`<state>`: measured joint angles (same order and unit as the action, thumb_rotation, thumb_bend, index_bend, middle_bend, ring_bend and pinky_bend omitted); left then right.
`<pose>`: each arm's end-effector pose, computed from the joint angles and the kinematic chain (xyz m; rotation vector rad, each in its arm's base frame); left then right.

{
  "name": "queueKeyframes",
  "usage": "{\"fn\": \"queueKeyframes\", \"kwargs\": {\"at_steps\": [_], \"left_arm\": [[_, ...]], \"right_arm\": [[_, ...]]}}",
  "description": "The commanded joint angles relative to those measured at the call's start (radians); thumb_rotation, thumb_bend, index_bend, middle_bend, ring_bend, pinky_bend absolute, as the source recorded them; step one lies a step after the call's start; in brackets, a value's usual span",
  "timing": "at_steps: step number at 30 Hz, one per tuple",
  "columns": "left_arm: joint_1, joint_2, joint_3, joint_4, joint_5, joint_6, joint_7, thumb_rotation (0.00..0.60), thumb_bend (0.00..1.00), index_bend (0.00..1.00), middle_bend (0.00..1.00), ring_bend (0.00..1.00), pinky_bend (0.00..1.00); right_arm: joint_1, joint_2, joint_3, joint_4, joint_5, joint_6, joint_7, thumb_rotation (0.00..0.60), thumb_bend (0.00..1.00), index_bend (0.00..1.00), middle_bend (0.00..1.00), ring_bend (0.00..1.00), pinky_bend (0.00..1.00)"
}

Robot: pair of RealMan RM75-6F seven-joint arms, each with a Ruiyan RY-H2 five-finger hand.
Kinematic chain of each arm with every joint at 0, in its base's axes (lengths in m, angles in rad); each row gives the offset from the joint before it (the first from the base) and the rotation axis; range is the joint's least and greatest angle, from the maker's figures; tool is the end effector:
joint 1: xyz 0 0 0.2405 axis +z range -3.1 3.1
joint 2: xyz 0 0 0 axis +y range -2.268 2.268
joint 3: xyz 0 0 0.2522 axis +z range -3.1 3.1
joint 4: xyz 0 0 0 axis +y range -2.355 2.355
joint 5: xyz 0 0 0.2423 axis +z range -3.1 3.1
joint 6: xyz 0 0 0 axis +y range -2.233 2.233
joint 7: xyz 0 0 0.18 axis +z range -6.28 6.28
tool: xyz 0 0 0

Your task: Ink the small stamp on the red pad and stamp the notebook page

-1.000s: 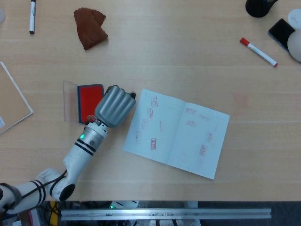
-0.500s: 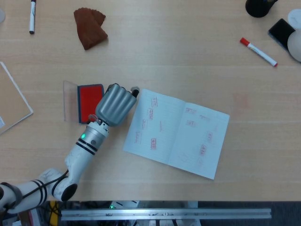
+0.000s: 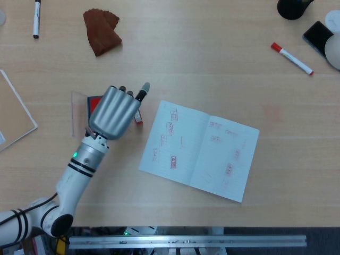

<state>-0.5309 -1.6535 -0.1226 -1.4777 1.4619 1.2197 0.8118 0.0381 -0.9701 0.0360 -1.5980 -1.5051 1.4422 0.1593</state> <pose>-0.1339 0.3147 -0.0616 -1.8508 -0.3276 -0.8272 -0.3508 -0.2011 0.1719 1.3744 -0.9667 0.8368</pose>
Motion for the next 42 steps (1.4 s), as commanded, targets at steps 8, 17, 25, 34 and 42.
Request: {"fn": "queueKeyframes", "kwargs": {"at_steps": [8, 17, 25, 34, 42], "left_arm": [[0.114, 0.223, 0.004, -0.173, -0.075, 0.083, -0.197, 0.600, 0.26, 0.24, 0.58, 0.56, 0.89], [0.224, 0.310, 0.068, -0.139, -0.018, 0.204, -0.355, 0.600, 0.26, 0.28, 0.57, 0.56, 0.86], [0.317, 0.382, 0.105, -0.121, -0.013, 0.286, -0.435, 0.600, 0.26, 0.32, 0.57, 0.56, 0.85], [0.401, 0.442, 0.137, -0.125, 0.000, 0.349, -0.505, 0.600, 0.26, 0.36, 0.57, 0.56, 0.85], [0.449, 0.449, 0.151, -0.127, 0.010, 0.377, -0.517, 0.600, 0.26, 0.38, 0.57, 0.57, 0.85]], "right_arm": [[0.024, -0.009, 0.001, -0.011, 0.008, -0.038, -0.024, 0.600, 0.30, 0.11, 0.19, 0.09, 0.15], [0.055, -0.027, -0.002, -0.014, -0.015, -0.069, -0.042, 0.600, 0.30, 0.11, 0.20, 0.09, 0.15], [0.082, -0.040, 0.000, -0.015, -0.059, -0.066, -0.058, 0.600, 0.30, 0.11, 0.23, 0.09, 0.15], [0.108, -0.054, -0.006, 0.001, -0.105, -0.063, -0.053, 0.600, 0.27, 0.12, 0.25, 0.09, 0.15], [0.108, -0.070, -0.019, 0.004, -0.128, -0.044, -0.062, 0.600, 0.27, 0.13, 0.26, 0.10, 0.15]]}}
